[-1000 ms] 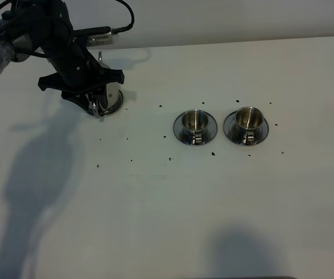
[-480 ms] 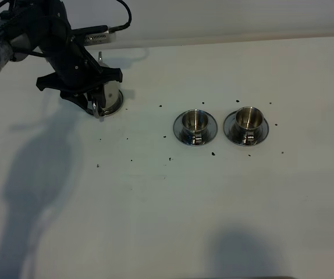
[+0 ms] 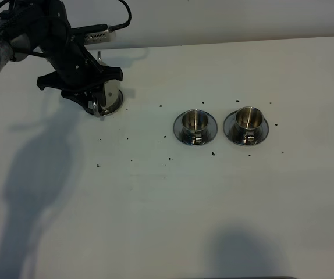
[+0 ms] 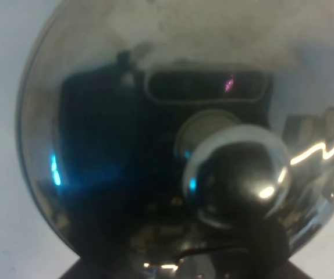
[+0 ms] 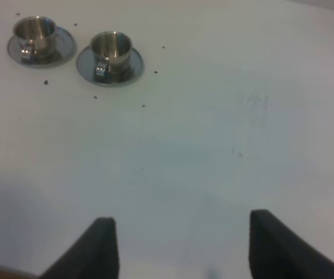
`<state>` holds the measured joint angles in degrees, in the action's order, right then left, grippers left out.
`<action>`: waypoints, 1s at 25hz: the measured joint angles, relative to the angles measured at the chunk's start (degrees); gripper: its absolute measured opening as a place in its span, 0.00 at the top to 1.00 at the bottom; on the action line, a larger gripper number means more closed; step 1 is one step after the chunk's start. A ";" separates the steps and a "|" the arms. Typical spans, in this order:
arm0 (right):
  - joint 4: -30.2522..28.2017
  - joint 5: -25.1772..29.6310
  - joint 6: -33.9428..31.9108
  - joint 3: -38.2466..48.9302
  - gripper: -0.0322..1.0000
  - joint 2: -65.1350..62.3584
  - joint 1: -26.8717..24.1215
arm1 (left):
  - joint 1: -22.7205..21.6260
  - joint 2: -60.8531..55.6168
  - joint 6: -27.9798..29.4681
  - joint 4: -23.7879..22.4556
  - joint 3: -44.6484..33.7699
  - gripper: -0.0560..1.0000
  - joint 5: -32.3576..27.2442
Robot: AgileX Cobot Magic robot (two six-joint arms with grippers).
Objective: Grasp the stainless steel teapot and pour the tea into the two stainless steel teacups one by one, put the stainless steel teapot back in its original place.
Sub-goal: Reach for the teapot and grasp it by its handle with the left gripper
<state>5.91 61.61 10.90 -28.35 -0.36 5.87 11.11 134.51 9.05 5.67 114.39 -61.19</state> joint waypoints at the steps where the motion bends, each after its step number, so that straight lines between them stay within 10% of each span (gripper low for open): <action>1: 0.00 0.00 0.00 0.00 0.50 0.00 0.00 | 0.00 0.00 0.00 0.00 0.00 0.58 0.08; 8: 0.00 0.00 0.00 0.00 0.50 0.00 0.00 | 0.00 0.00 0.02 0.00 0.00 0.73 0.59; 25: 0.00 0.00 0.00 0.00 0.50 0.00 0.00 | 0.00 0.02 -0.94 0.00 0.00 0.74 0.77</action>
<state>5.91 61.61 10.90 -28.35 -0.36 5.87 11.11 134.53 8.11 5.67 114.39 -60.42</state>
